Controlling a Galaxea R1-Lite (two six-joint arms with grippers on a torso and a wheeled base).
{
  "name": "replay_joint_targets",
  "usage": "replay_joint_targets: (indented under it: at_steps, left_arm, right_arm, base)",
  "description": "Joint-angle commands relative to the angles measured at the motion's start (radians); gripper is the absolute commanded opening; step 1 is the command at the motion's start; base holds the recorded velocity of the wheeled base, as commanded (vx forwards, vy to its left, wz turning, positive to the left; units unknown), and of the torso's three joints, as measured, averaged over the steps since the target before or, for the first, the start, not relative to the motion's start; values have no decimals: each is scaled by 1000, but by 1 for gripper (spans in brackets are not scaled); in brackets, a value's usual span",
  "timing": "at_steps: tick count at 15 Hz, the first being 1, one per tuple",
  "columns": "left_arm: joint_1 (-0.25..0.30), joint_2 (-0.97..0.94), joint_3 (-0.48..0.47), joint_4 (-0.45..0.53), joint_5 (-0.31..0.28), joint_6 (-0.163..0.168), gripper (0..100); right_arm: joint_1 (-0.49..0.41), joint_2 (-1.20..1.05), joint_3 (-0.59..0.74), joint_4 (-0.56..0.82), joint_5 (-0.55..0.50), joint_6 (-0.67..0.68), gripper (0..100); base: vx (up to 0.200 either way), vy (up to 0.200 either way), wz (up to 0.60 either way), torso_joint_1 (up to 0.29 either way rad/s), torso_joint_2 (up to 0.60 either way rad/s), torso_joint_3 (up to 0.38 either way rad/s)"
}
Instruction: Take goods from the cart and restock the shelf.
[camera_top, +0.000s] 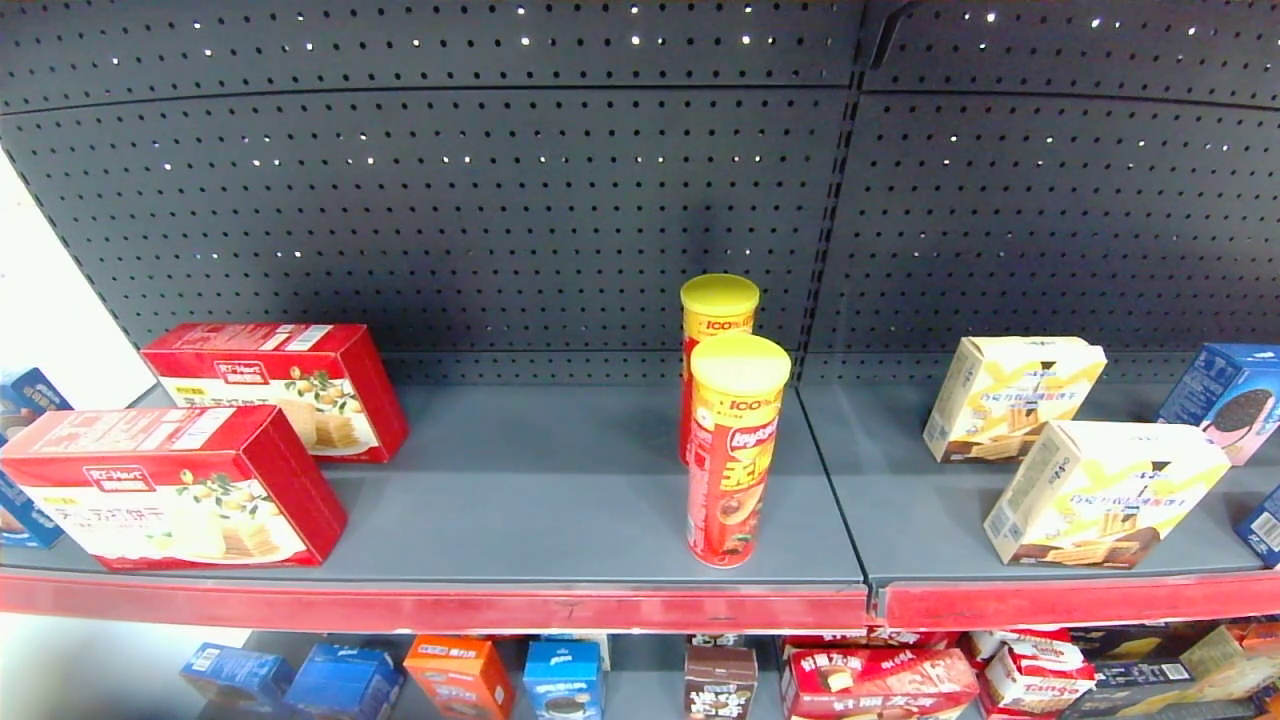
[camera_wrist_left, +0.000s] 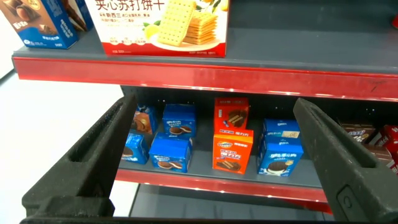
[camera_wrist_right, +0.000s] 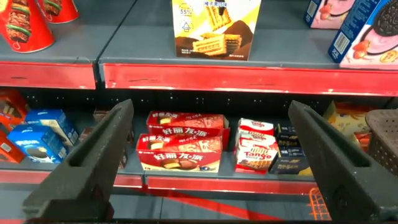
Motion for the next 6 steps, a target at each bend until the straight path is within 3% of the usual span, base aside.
replay_joint_targets:
  at_steps: [1,6]
  left_arm:
    - [0,2,0,0,0,0,100]
    - [0,2,0,0,0,0,100]
  right_arm:
    - [0,0,1,0,0,-1,100]
    - [0,0,-1,0,0,-1,100]
  base:
    - [0,0,0,0,0,0]
    - [0,0,0,0,0,0]
